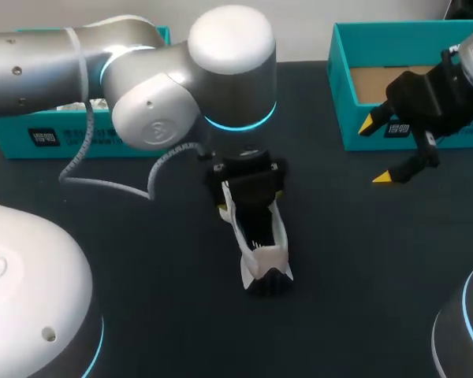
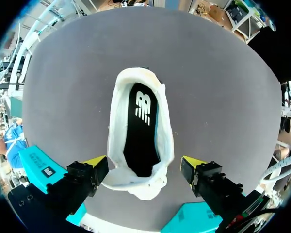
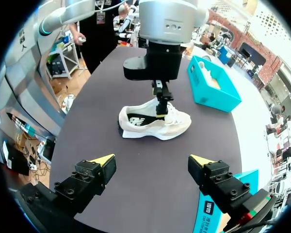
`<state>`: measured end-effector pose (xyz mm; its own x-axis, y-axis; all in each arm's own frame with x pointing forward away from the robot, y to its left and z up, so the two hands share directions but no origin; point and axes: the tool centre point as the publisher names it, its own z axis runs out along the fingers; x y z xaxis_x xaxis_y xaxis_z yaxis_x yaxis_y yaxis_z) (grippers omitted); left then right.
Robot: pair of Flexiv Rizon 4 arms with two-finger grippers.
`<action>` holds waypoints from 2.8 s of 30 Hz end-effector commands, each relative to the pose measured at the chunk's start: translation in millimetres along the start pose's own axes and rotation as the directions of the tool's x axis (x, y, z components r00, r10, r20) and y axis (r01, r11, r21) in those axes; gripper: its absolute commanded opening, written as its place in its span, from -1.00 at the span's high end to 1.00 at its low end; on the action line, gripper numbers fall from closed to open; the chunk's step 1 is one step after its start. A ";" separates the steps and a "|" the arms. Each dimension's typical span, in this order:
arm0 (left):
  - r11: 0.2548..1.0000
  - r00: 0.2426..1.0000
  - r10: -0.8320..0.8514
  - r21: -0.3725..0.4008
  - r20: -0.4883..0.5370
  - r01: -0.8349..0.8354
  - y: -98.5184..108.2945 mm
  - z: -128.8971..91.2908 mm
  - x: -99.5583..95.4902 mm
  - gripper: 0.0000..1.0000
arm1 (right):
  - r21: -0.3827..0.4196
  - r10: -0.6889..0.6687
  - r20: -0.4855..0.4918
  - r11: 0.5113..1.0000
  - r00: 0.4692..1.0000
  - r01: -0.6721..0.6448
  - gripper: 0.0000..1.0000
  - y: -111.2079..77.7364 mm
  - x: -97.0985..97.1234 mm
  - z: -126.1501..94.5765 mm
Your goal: Take the shoe out of the shoebox, open the shoe tongue, remove and reinsert the insole, then place the shoe into the shoebox
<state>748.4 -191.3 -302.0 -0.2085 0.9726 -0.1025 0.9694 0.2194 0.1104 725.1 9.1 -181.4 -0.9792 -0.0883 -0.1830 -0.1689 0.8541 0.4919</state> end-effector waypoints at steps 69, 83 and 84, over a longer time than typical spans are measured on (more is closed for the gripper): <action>0.973 0.987 0.050 0.230 -0.151 -0.014 10.7 16.7 4.4 -0.37 | 0.002 0.001 -0.002 1.000 1.000 -0.001 -1.00 0.3 -1.1 1.4; 0.980 0.992 0.000 0.195 -0.126 0.025 30.5 5.2 2.6 -0.58 | 0.002 0.001 -0.002 1.000 1.000 -0.001 -1.00 0.3 -1.1 1.4; 0.981 0.992 -0.006 0.194 -0.124 0.030 33.3 4.8 2.9 -0.59 | 0.002 0.001 -0.002 1.000 1.000 -0.001 -1.00 0.3 -1.1 1.4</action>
<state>778.2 -187.5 -306.2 -0.2266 0.9736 0.0287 0.9699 0.2283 -0.0844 725.1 9.1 -181.4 -0.9792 -0.0883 -0.1829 -0.1689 0.8541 0.4919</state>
